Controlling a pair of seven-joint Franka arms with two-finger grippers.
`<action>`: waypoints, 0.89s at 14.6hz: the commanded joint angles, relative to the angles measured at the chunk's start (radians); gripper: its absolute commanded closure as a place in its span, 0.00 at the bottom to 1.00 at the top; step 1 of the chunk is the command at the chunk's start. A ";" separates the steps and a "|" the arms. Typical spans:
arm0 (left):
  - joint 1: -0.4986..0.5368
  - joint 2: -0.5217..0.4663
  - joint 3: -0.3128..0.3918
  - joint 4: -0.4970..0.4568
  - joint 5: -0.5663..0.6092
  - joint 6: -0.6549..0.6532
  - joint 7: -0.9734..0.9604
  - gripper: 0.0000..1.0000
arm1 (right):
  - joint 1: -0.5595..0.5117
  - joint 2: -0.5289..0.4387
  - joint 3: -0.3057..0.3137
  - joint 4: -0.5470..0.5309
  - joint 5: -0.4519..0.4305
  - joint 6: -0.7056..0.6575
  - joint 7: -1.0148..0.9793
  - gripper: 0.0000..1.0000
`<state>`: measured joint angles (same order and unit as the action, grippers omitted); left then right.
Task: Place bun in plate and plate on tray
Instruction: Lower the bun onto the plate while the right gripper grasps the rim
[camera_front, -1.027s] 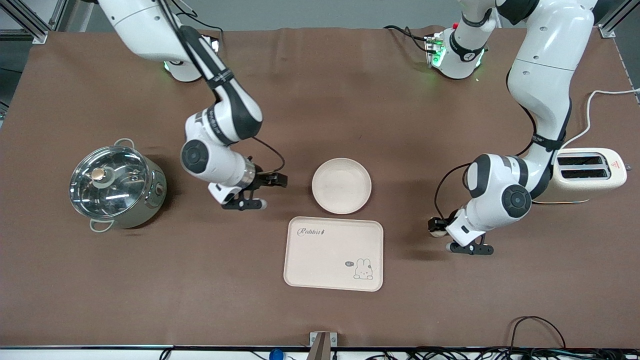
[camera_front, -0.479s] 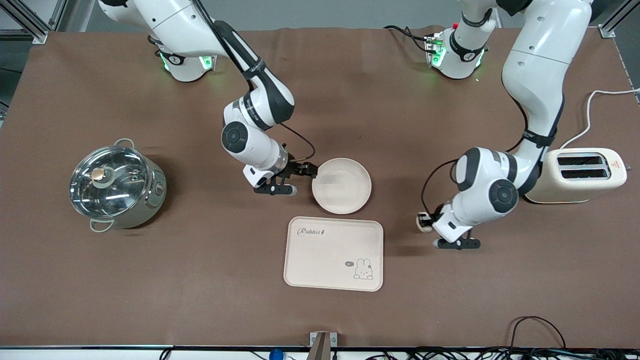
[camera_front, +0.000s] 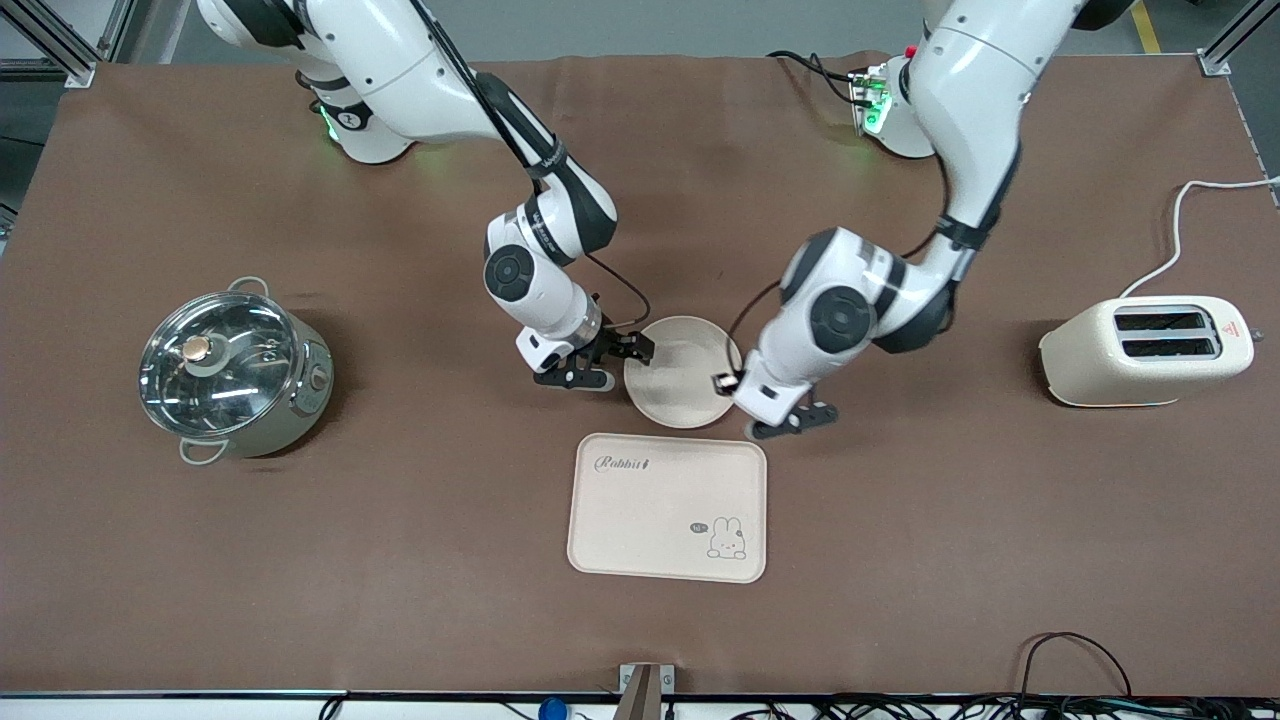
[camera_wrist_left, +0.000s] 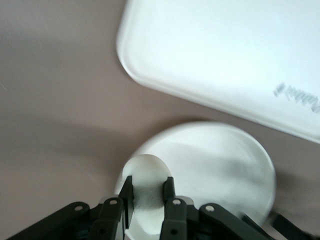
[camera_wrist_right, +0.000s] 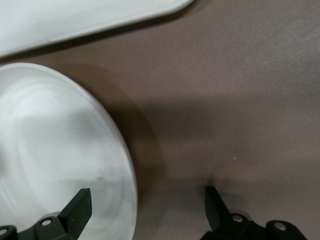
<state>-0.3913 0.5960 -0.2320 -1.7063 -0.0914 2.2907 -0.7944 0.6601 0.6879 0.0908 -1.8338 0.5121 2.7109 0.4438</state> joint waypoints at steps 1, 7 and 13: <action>-0.031 0.045 0.014 0.040 0.004 -0.004 -0.057 0.05 | 0.006 0.021 -0.008 0.033 0.025 0.000 0.004 0.18; -0.024 0.030 0.017 0.036 0.039 -0.011 -0.068 0.00 | 0.009 0.019 -0.010 0.031 0.022 -0.002 -0.007 1.00; 0.106 -0.180 0.013 0.039 0.205 -0.210 0.171 0.00 | 0.004 0.015 -0.010 0.031 0.020 -0.002 -0.011 1.00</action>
<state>-0.3546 0.5331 -0.2158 -1.6380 0.0932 2.1658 -0.7556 0.6605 0.6941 0.0876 -1.7994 0.5128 2.7101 0.4428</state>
